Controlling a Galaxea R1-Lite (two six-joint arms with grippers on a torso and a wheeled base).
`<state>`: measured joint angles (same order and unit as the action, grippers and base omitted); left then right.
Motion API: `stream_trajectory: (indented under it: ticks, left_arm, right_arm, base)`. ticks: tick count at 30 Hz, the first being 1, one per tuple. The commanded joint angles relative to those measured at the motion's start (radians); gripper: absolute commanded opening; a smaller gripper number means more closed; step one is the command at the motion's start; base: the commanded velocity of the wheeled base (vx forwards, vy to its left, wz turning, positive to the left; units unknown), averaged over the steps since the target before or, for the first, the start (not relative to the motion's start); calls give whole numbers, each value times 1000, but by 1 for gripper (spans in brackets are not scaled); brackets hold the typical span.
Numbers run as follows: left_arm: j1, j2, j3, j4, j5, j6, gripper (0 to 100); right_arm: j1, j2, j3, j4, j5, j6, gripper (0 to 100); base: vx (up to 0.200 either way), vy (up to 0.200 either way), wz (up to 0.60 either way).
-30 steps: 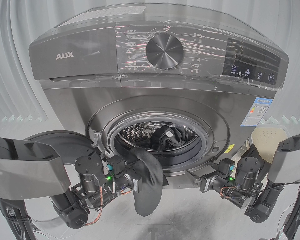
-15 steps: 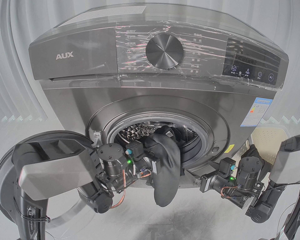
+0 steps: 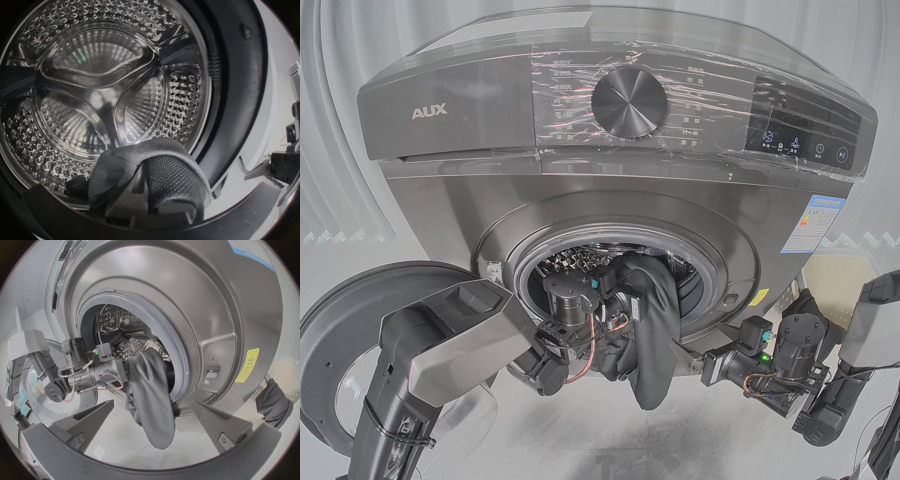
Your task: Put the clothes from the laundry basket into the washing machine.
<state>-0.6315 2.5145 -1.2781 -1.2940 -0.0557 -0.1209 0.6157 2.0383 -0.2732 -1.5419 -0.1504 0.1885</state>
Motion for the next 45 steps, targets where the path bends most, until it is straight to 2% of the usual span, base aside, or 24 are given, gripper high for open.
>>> stream_trajectory:
  ticks: [1,8,9,10,12,13,15,18,19,22,29,30,33,36,41,42,45]
  left_arm:
    - [21,38,-149,94,51,3,0]
    - [38,55,-302,269,66,6,0]
    - [46,72,-359,308,86,10,0]
    - [47,76,-371,315,89,12,0]
    - [65,124,-494,374,103,18,0]
    - [65,127,-500,377,105,20,0]
    - [72,162,-601,440,122,20,0]
    - [75,185,-656,470,136,20,0]
    - [79,210,-713,487,145,17,0]
    - [84,231,-722,503,178,17,0]
    - [99,222,-722,515,192,7,0]
    - [101,222,-722,515,192,7,100]
    - [99,221,-722,513,192,6,100]
    - [88,213,-718,509,192,-10,100]
    - [67,101,-503,530,182,-5,100]
    - [56,49,-403,568,175,-2,100]
    - [44,-6,-293,604,151,4,100]
  right_arm:
    - [-1,2,5,0,3,0,100]
    - [-2,8,5,-1,3,0,100]
    - [-4,5,5,0,3,0,100]
    - [-4,5,5,0,3,0,100]
    - [-7,2,3,-1,5,2,100]
    - [-7,2,3,0,5,2,100]
    - [-8,0,3,0,5,2,100]
    - [-8,2,2,0,5,2,100]
    - [-8,2,0,0,5,2,100]
    - [-8,2,0,0,5,2,100]
    - [-7,3,-1,0,5,2,100]
    - [-7,3,-1,0,5,2,100]
    - [-7,3,0,0,5,2,100]
    - [-8,2,2,0,5,2,100]
    - [-8,2,2,0,5,2,100]
    - [-8,0,2,0,5,2,100]
    - [-8,0,2,-1,5,2,100]
  base:
    - [0,0,0]
    - [0,0,0]
    - [0,0,0]
    - [0,0,0]
    - [0,0,0]
    - [0,0,0]
    - [0,0,0]
    - [0,0,0]
    - [0,0,0]
    - [0,0,0]
    - [0,0,0]
    - [0,0,0]
    - [0,0,0]
    - [0,0,0]
    - [0,0,0]
    - [0,0,0]
    - [0,0,0]
